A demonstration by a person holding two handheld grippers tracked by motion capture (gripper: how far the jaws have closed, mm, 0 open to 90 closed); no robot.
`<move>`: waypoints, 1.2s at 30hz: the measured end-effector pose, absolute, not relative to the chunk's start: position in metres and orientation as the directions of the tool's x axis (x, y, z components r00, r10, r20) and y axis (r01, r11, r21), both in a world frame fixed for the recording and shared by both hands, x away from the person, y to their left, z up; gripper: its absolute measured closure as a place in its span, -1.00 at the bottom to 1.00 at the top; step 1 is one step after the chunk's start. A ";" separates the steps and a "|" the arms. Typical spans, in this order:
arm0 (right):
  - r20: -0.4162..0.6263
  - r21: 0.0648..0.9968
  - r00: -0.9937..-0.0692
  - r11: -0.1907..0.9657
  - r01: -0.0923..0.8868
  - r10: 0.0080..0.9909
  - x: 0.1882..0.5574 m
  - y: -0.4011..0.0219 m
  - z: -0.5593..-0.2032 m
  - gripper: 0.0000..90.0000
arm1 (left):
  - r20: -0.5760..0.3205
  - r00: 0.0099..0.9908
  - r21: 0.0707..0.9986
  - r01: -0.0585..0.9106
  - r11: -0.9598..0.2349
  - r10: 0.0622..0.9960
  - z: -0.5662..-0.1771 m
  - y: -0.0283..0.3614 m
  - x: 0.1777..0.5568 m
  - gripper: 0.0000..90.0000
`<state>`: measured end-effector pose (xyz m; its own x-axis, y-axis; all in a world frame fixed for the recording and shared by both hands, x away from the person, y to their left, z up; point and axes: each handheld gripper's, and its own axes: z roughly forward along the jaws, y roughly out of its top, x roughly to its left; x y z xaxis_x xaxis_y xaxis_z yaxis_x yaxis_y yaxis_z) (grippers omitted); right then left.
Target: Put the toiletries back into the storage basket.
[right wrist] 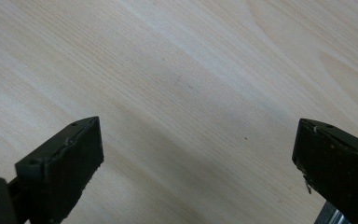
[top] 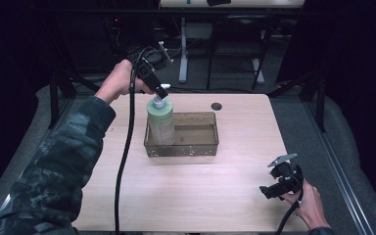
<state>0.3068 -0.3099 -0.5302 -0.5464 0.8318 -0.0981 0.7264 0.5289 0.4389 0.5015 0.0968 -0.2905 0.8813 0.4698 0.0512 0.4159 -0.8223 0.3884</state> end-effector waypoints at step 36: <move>-0.104 0.441 -0.547 0.531 0.723 0.831 0.306 -0.309 -0.530 -0.96 | 0.019 0.882 0.353 0.436 -0.828 0.472 -0.320 0.111 0.504 0.40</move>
<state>0.3062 -0.3093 -0.5295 -0.5466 0.8309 -0.1040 0.7233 0.5311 0.4412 0.5038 0.1110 -0.3198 0.8816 0.4717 0.0189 0.4356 -0.8283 0.3525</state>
